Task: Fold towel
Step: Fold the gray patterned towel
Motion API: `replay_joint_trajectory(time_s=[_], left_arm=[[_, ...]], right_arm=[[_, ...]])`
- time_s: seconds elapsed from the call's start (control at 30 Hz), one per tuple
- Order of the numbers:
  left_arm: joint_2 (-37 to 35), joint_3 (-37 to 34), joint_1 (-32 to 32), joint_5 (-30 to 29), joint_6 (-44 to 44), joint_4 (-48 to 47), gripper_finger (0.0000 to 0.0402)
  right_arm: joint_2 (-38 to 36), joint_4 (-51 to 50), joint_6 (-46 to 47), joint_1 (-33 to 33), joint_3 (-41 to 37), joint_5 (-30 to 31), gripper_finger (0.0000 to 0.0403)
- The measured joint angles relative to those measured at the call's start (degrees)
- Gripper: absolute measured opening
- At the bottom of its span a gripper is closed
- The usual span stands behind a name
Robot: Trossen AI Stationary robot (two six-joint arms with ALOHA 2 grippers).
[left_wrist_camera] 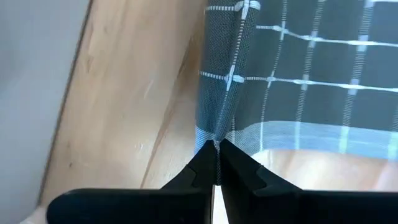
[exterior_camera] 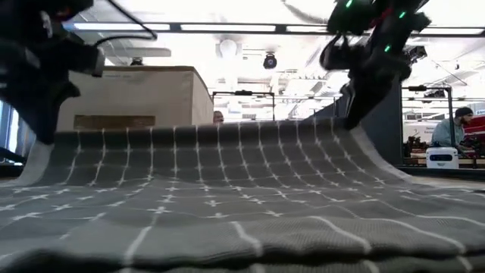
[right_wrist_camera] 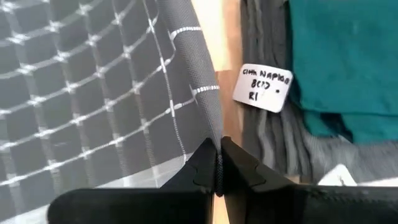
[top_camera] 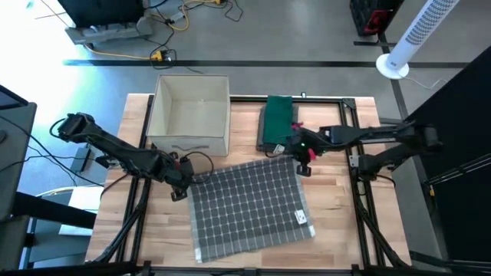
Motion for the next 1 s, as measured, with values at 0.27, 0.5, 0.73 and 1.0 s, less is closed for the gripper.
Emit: replay_joint_trajectory(time_s=[0.27, 0.5, 0.73, 1.0], left_arm=[[0.0, 9.5, -1.6, 5.4, 0.7, -3.2, 0.0002], [0.0, 13.8, -6.8, 10.4, -1.8, 1.4, 0.0002], [5.4, 13.9, -13.7, 13.3, -3.0, 11.0, 0.0002], [15.5, 13.9, -15.4, 17.6, -4.0, 20.6, 0.0002]], right_arm=[[-7.2, -8.0, 9.4, 11.0, 6.6, 0.8, 0.0000], [-7.2, -14.6, 17.6, 23.1, 10.9, -0.5, 0.0000], [-7.2, -13.8, 27.6, 34.0, 7.1, -3.9, 0.0000], [-3.4, -3.7, 34.2, 41.4, 1.9, -7.7, 0.0000]])
